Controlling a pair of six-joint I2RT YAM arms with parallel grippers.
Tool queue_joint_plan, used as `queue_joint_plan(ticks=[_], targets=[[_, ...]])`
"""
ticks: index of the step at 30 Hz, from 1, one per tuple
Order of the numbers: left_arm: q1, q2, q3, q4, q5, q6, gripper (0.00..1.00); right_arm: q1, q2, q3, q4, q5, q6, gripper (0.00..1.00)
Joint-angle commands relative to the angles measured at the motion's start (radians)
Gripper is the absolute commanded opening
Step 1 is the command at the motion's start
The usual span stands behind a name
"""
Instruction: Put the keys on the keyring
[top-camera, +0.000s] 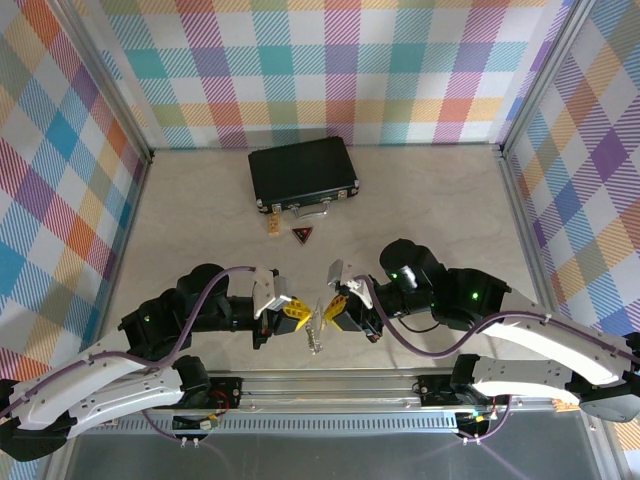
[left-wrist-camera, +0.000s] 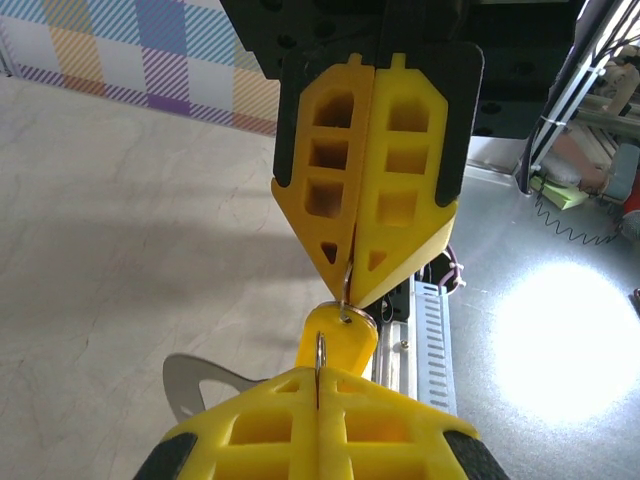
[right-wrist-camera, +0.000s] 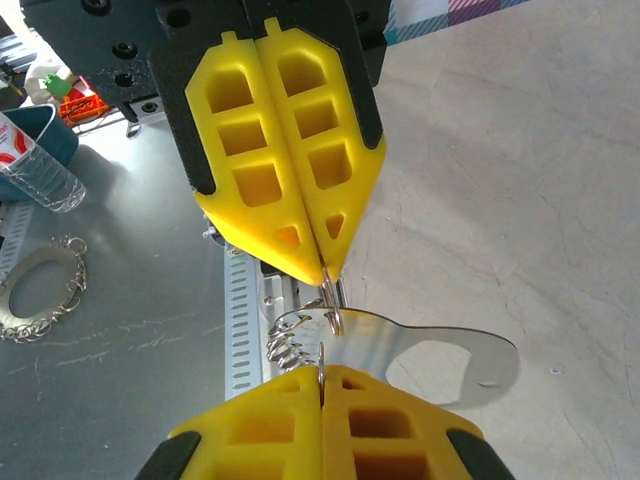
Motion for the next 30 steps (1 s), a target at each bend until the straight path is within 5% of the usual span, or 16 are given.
queue_joint_plan(ticks=[1, 30], targets=[[-0.01, -0.008, 0.017, 0.044, -0.001, 0.002, 0.0, 0.006, 0.015, 0.029, 0.011, -0.032, -0.017, 0.0], [-0.009, -0.011, 0.016, 0.039, 0.0, 0.004, 0.0, 0.006, 0.01, 0.018, 0.044, 0.003, -0.018, 0.0]])
